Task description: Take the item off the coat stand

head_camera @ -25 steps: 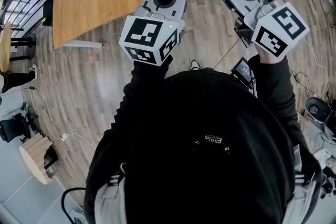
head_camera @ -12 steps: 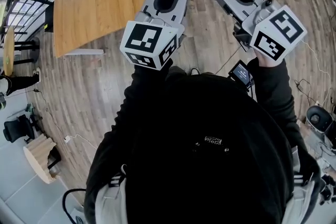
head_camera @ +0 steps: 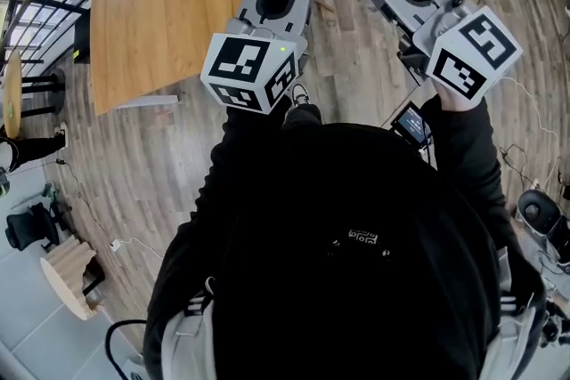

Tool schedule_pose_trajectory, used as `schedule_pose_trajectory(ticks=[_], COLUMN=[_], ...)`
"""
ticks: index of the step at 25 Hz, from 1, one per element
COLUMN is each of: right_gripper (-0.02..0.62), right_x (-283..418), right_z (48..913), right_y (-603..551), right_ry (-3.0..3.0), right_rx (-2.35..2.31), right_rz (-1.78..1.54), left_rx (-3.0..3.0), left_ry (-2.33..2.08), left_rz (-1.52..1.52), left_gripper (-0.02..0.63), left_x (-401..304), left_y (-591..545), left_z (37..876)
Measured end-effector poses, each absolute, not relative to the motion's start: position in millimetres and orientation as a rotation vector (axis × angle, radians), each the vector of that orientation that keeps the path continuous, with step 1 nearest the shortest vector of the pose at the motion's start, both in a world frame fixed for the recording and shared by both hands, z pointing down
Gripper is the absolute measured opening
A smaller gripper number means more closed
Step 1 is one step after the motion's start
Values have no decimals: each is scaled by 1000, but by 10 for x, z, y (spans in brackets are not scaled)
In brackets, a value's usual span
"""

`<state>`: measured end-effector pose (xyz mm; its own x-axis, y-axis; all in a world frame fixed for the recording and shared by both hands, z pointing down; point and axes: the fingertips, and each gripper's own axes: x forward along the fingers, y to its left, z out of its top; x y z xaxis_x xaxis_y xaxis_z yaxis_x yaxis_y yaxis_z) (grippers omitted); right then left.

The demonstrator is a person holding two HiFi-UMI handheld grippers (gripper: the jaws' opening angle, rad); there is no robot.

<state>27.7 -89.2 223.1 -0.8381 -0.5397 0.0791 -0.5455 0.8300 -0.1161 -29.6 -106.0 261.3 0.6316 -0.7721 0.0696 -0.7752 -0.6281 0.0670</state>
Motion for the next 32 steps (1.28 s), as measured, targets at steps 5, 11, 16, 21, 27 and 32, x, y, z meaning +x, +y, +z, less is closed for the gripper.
schedule_pose_trajectory(ticks=[5,11,16,21,27,32], right_gripper=[17,17,17,17,17,17], right_x=[12,-352,-438,-409,-364,-191], right_z=[2197,2145,2109,2151,2247,2238], right_y=[-1415,-2000,-2189,-2289,-2844,-3260], right_ry=[-2951,-2922,-2921,-2923,-2918,-2947], right_rx=[893,898,922,971,967,969], right_rz=[183,223,194,204,248,282], left_rx=[2784,2779,2818,2829,2795,2786], left_ry=[-1302,-1276,-1225,-1204,-1185,-1211], left_rz=[28,21,13,9,23,49], left_gripper=[3,3,3,3,3,3], left_x=[-516,-932,-943,-984,-945,-894], left_y=[-1564,-2215,-2395,-2515,-3039,-3365], left_z=[2564,2487,2528,2569,2703,2684])
